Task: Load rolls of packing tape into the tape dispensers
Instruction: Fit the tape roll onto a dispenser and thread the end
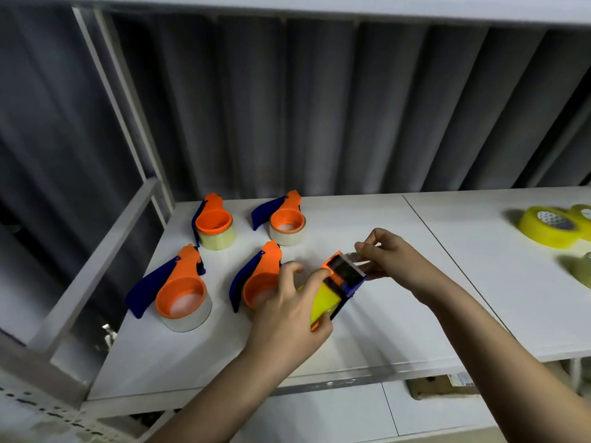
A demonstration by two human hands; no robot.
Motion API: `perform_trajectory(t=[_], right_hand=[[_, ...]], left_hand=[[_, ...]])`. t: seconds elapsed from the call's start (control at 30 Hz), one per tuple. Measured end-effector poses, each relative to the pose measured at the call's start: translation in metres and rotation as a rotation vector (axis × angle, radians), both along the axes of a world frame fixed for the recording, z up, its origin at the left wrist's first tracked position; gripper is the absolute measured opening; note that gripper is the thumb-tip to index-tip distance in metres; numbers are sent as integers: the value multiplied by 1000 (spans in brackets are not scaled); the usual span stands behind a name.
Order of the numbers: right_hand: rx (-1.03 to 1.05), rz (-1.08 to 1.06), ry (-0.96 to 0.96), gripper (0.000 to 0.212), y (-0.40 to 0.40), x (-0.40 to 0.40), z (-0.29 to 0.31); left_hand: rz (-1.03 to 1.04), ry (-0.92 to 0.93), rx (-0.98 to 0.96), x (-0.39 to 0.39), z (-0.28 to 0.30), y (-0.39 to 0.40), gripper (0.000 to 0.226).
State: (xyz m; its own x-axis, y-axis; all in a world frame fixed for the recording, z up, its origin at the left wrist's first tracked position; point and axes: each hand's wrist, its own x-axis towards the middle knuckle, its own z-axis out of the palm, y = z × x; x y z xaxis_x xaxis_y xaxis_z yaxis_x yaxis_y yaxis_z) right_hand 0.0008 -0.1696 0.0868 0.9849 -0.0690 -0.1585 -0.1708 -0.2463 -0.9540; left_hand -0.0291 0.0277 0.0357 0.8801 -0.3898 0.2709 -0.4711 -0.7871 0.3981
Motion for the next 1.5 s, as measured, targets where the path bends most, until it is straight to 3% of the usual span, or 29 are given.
perform_trajectory(t=[0.23, 0.4, 0.53, 0.8, 1.13, 1.5], right_hand=[[-211, 21, -140, 23, 6, -4, -1], [-724, -91, -366, 23, 10, -15, -5], [-918, -99, -432, 15, 9, -20, -9], [-1081, -69, -386, 14, 4, -18, -10], [-1089, 12, -351, 14, 2, -16, -4], [-1107, -70, -272, 12, 7, -11, -5]], left_hand=[[23, -42, 120, 4, 1, 0, 50], [28, -27, 103, 5, -1, 0, 47], [29, -21, 101, 6, -1, 0, 45], [-3, 33, 89, 6, 0, 1, 43], [-41, 32, 84, 10, 0, 3, 42], [-54, 44, 98, 11, 3, 4, 42]])
